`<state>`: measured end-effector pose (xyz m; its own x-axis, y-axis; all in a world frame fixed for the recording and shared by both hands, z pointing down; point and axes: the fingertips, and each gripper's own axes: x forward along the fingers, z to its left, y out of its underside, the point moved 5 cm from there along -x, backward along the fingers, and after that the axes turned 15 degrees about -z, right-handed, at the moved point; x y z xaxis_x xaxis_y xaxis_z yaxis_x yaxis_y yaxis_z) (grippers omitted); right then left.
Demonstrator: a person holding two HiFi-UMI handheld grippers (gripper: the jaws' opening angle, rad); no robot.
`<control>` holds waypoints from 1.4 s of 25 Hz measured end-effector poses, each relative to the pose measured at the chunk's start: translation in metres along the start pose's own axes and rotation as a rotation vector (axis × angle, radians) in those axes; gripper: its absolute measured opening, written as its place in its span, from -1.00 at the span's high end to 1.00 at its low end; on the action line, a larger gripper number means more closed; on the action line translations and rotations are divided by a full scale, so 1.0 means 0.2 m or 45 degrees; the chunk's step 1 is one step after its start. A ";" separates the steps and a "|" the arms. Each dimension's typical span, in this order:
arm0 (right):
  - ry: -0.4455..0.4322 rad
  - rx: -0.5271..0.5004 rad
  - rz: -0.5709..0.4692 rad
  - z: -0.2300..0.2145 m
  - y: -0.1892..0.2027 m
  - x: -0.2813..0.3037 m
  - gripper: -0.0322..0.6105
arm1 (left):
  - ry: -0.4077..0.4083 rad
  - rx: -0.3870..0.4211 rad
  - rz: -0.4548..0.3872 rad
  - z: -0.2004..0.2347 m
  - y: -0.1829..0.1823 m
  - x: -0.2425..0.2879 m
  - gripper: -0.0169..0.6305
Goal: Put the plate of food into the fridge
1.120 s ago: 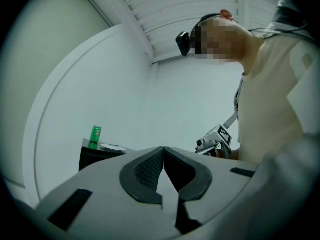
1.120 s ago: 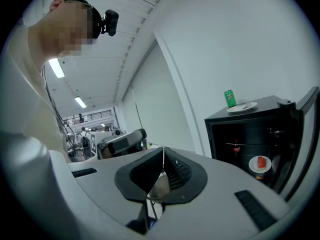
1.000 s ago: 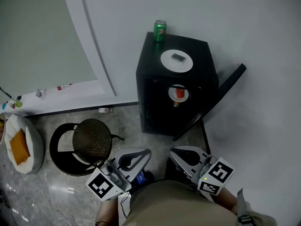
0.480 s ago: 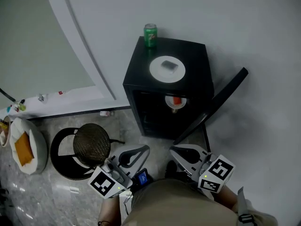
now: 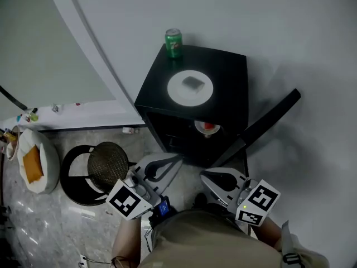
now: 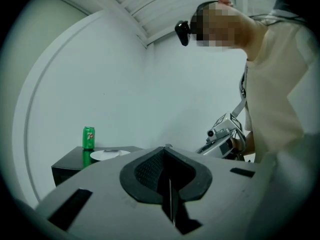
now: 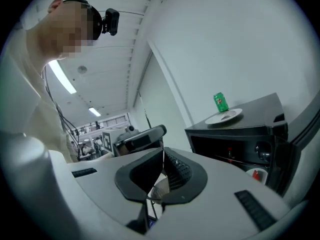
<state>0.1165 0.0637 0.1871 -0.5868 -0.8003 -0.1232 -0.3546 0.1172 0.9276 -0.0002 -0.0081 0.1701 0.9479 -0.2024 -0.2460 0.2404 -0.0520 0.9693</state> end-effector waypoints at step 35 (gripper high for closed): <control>0.220 0.040 0.000 -0.22 0.01 0.08 0.84 | 0.354 0.569 0.488 0.55 0.22 0.42 0.09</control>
<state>0.1393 0.0251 0.2029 -0.4536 -0.8893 -0.0579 -0.3786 0.1335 0.9159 0.0666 -0.1342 0.1930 0.9823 -0.0298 0.1849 -0.1790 -0.4404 0.8798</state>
